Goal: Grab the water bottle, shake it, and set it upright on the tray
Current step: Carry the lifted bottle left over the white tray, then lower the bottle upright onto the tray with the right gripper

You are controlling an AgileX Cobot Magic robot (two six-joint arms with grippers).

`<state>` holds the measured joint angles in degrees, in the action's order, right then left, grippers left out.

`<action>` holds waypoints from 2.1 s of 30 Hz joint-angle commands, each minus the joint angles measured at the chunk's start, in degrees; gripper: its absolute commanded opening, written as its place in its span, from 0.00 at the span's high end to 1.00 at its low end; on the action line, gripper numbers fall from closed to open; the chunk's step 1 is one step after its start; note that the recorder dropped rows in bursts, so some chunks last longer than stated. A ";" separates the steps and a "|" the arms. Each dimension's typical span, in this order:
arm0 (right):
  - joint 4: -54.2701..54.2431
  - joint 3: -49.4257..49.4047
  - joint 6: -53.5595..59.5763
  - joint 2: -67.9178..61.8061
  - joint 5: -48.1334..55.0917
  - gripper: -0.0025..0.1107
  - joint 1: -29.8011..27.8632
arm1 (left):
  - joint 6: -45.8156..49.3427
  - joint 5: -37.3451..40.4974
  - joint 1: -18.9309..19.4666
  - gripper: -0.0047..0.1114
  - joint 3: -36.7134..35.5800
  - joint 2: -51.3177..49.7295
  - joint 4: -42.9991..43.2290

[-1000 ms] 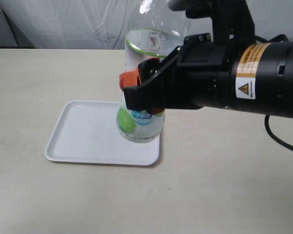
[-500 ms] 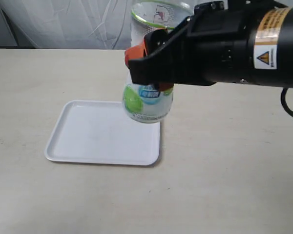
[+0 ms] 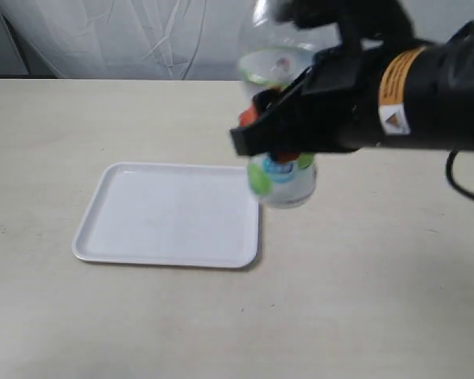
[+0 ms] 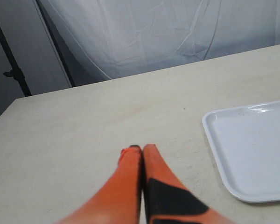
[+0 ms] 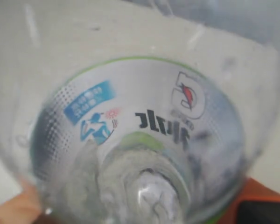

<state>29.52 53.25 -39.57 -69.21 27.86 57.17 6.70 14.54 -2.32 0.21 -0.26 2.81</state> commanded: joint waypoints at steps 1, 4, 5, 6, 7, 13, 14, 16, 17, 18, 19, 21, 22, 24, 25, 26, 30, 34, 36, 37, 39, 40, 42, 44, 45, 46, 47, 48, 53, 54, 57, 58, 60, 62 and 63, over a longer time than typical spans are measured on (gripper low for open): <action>-2.23 1.39 -0.31 -0.20 1.41 0.99 -0.98 | -0.16 -0.49 -0.02 0.96 -0.21 0.26 -0.16; -21.70 1.51 27.53 -0.20 -3.13 0.99 4.85 | -0.16 -0.49 -0.02 0.96 -0.21 0.26 -0.16; -23.27 1.60 31.46 0.04 -3.01 0.99 5.95 | -0.16 -0.49 -0.02 0.96 -0.21 0.26 -0.16; -20.38 1.74 29.74 0.02 -2.81 0.99 5.68 | -0.16 -0.49 -0.02 0.96 -0.21 0.26 -0.16; -14.98 1.74 22.80 0.02 -2.77 0.99 4.48 | -0.16 -0.49 -0.02 0.96 -0.21 0.26 -0.16; -4.61 1.74 -1.10 -0.95 -5.14 0.99 4.07 | -0.16 -0.49 -0.02 0.96 -0.21 0.26 -0.16; -7.90 1.74 7.66 -0.95 -7.49 0.99 6.31 | -0.16 -0.49 -0.02 0.96 -0.21 0.26 -0.16; -7.66 1.87 17.51 -0.33 -6.81 0.99 9.24 | -0.16 -0.49 -0.02 0.96 -0.21 0.26 -0.16; -3.68 1.87 13.05 -0.19 -5.37 0.99 8.44 | -0.16 -0.49 -0.02 0.96 -0.21 0.26 -0.16; 2.47 1.98 3.71 -0.05 -3.38 0.99 6.73 | -0.16 -0.49 -0.02 0.96 -0.21 0.26 -0.16; 7.24 2.06 -4.75 -0.05 -1.59 0.99 5.49 | -0.16 -0.49 -0.02 0.96 -0.21 0.26 -0.16; 13.96 2.06 -15.37 1.23 -0.59 0.99 4.64 | -0.16 -0.49 -0.02 0.96 -0.21 0.26 -0.16; 13.77 1.95 -15.07 1.99 -1.78 0.99 4.64 | -0.16 -0.49 -0.02 0.96 -0.21 0.26 -0.16; 10.62 0.59 -14.23 2.38 -3.14 0.99 6.25 | -0.16 -0.49 -0.02 0.96 -0.21 0.26 -0.16; 9.21 -0.93 -14.09 2.00 -2.74 0.99 7.23 | -0.16 -0.49 -0.02 0.96 -0.21 0.26 -0.16; 8.31 -3.12 -13.99 1.18 -2.72 0.99 8.27 | -0.16 -0.49 -0.02 0.96 -0.21 0.26 -0.16; 9.36 -8.47 -14.22 -1.31 -6.64 0.99 9.45 | -0.16 -0.49 -0.02 0.96 -0.21 0.26 -0.16; 13.66 -3.75 -14.31 1.47 -7.73 0.99 9.45 | -0.16 -0.49 -0.02 0.96 -0.21 0.26 -0.16; 17.06 -1.75 -14.31 1.99 -10.49 0.99 9.45 | -0.16 -0.49 -0.02 0.96 -0.21 0.26 -0.16; 18.59 -1.57 -14.31 1.77 -11.95 0.99 9.45 | -0.16 -0.49 -0.02 0.96 -0.21 0.26 -0.16; 21.02 -2.17 -14.31 -0.57 -13.63 0.99 9.45 | -0.16 -0.49 -0.02 0.96 -0.21 0.26 -0.16; 22.86 -2.86 -14.43 -2.41 -14.65 0.99 9.45 | -0.16 -0.49 -0.02 0.96 -0.21 0.26 -0.16; 25.33 -3.30 -16.68 -6.53 -17.98 0.99 8.05 | -0.16 -0.49 -0.02 0.96 -0.21 0.26 -0.16; 25.45 -3.30 -18.32 -10.59 -23.87 0.99 5.60 | -0.16 -0.49 -0.02 0.96 -0.21 0.26 -0.16; 25.06 -3.30 -19.38 -12.07 -26.63 0.99 4.13 | -0.16 -0.49 -0.02 0.96 -0.21 0.26 -0.16; 23.57 -3.18 -20.89 -13.73 -29.42 0.99 2.22 | -0.16 -0.49 -0.02 0.96 -0.21 0.26 -0.16; 21.15 -2.89 -21.52 -15.32 -30.89 0.99 0.27 | -0.16 -0.49 -0.02 0.96 -0.21 0.26 -0.16; 18.07 -2.44 -21.62 -16.50 -30.90 0.99 -1.40 | -0.16 -0.49 -0.02 0.96 -0.21 0.26 -0.16; 16.85 -1.61 -7.01 -22.63 -44.28 0.99 -5.22 | -0.16 -0.49 -0.02 0.96 -0.21 0.26 -0.16; 14.52 -1.61 -2.09 -23.95 -47.87 0.99 -5.22 | -0.16 -0.49 -0.02 0.96 -0.21 0.26 -0.16; 0.41 -1.61 13.88 -28.44 -54.68 0.99 -5.22 | -0.16 -0.49 -0.02 0.96 -0.21 0.26 -0.16; -4.35 -1.61 17.95 -29.62 -56.01 0.99 -5.22 | -0.16 -0.49 -0.02 0.96 -0.21 0.26 -0.16; -9.65 -1.61 23.63 -32.42 -58.72 0.99 -5.11 | -0.16 -0.49 -0.02 0.96 -0.21 0.26 -0.16; -10.90 -1.61 26.00 -34.58 -62.05 0.99 -5.11 | -0.16 -0.49 -0.02 0.96 -0.21 0.26 -0.16; -10.91 -1.61 26.53 -35.67 -64.45 0.99 -5.11 | -0.16 -0.49 -0.02 0.96 -0.21 0.26 -0.16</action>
<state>22.46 51.10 -17.72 -102.69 -29.40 52.23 6.70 14.54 -2.32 0.21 -0.26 2.81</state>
